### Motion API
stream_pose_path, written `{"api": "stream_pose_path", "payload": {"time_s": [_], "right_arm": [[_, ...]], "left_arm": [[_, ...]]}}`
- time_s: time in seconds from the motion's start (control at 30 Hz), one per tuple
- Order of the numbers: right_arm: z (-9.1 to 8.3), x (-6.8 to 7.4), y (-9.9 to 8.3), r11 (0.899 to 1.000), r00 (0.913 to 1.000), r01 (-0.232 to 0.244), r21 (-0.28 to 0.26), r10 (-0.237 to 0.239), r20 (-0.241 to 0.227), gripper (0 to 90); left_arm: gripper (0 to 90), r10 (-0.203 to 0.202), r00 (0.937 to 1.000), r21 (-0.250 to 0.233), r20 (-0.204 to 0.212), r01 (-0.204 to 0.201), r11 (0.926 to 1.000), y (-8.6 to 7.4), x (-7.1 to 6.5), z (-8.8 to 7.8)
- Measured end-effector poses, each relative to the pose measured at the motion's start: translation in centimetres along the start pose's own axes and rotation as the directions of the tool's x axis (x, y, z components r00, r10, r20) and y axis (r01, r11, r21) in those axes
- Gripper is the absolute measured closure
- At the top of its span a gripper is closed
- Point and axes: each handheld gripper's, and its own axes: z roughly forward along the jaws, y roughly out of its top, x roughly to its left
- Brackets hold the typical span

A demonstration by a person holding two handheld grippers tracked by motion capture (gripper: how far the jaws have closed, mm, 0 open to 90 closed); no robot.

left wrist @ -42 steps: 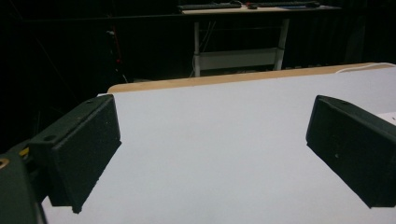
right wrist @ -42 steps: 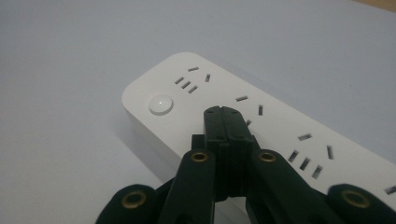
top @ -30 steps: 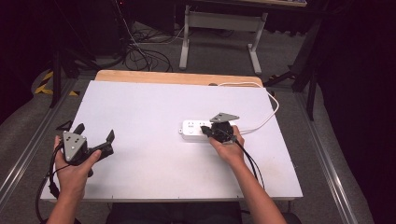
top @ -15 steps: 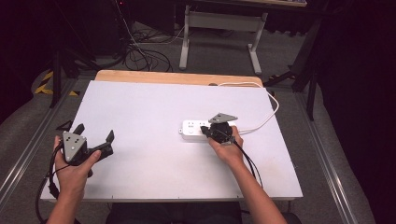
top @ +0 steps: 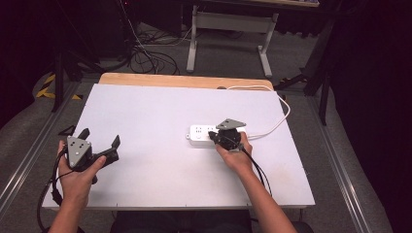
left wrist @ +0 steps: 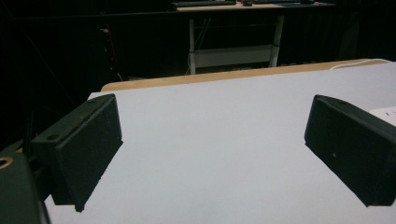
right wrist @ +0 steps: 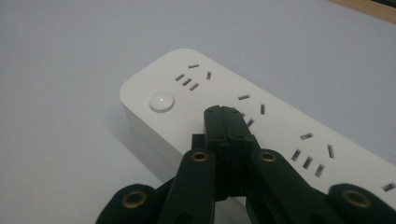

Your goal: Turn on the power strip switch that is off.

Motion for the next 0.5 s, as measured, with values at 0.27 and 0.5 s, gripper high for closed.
{"api": "stream_pose_path", "payload": {"time_s": [0.27,0.5], "right_arm": [[-0.03,-0.02,0.02,1.000,1.0000,0.001,0.001,-0.001,0.000,90.0],[-0.04,0.04,0.04,1.000,1.0000,0.006,0.004,-0.006,0.007,90.0]], "left_arm": [[5.0,0.004,1.0000,0.002,0.005,-0.004,1.0000,0.00,-0.09,0.01],[5.1,0.003,1.0000,0.001,0.004,-0.003,1.0000,-0.01,0.01,-0.08]]}}
